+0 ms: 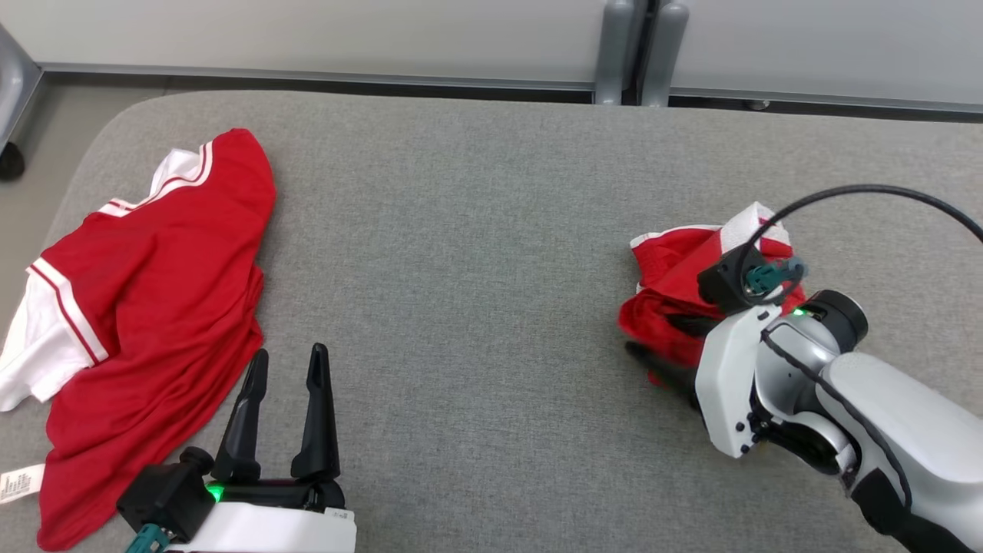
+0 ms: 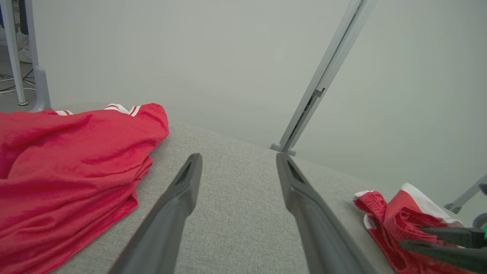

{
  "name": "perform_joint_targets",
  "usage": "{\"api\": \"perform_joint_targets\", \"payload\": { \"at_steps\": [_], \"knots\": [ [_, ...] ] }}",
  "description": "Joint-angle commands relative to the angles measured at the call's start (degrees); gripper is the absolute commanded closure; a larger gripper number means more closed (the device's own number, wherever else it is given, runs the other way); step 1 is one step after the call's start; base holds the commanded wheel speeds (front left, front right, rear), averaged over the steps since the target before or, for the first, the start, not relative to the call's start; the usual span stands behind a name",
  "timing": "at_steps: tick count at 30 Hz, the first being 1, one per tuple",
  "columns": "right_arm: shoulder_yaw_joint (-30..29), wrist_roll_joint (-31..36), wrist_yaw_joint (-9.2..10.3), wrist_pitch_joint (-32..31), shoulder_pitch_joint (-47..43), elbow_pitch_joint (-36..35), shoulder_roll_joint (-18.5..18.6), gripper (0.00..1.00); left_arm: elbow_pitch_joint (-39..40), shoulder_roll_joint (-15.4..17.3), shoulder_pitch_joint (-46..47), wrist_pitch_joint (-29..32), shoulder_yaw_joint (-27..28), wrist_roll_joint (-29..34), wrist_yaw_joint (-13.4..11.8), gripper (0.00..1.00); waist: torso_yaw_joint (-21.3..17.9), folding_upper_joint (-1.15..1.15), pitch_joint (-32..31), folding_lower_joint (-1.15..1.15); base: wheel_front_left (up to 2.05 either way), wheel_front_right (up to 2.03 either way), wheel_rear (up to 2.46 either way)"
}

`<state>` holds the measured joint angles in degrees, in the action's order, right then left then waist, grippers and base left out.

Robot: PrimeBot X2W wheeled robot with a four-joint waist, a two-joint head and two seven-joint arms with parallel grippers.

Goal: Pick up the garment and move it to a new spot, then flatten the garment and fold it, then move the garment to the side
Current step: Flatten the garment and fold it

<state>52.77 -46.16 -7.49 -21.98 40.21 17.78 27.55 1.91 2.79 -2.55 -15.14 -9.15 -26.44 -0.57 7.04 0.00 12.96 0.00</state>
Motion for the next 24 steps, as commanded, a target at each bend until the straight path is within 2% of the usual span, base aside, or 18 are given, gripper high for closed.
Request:
{"api": "perform_joint_targets", "payload": {
  "at_steps": [1,6,11,13,15,18,21,24],
  "knots": [
    [-0.4,0.5,-0.01,1.7,-1.4,-1.6,0.8,0.0,-0.1,0.2,-0.3,0.0,0.5,0.0,-0.1,0.0,-0.8,0.0,-0.8,0.0,0.0,0.0,0.0],
    [-2.7,1.8,-0.01,5.4,-6.0,-7.3,3.1,0.0,0.0,0.2,-1.4,0.0,2.3,0.8,-0.2,0.0,-2.7,0.0,-2.8,0.0,0.0,0.0,0.0],
    [-8.0,4.0,-0.01,10.7,-12.4,-11.6,5.3,0.0,0.1,0.2,-2.6,0.0,3.6,1.2,0.1,0.0,-4.2,0.0,-5.0,0.0,0.0,0.0,0.0],
    [-12.0,6.1,-0.01,14.5,-16.3,-12.9,5.8,0.0,0.3,0.2,-3.2,0.0,4.2,1.8,0.3,0.0,-4.9,0.0,-5.8,0.0,0.0,0.0,0.0],
    [-16.4,7.7,-0.01,18.7,-20.7,-13.3,5.2,0.0,0.3,0.2,-3.9,0.0,4.9,2.3,0.5,0.0,-5.6,0.0,-6.7,0.0,0.0,0.0,0.0],
    [-23.2,13.8,-0.01,25.5,-26.2,-11.4,4.2,0.0,0.0,0.2,-4.9,0.0,5.9,3.0,0.8,0.0,-6.5,0.0,-8.0,0.0,0.0,0.0,0.0],
    [-29.5,19.5,-0.01,32.7,-31.1,-8.0,1.1,0.0,-0.2,0.2,-5.2,0.0,6.7,3.8,1.5,0.0,-7.1,0.0,-8.9,0.0,0.0,0.0,0.0],
    [-34.0,26.0,-0.01,36.5,-33.6,-5.6,-1.7,0.0,-0.6,0.2,-5.8,0.0,7.4,4.5,2.3,0.0,-7.5,0.0,-9.8,0.0,0.0,0.0,0.0]
  ]
}}
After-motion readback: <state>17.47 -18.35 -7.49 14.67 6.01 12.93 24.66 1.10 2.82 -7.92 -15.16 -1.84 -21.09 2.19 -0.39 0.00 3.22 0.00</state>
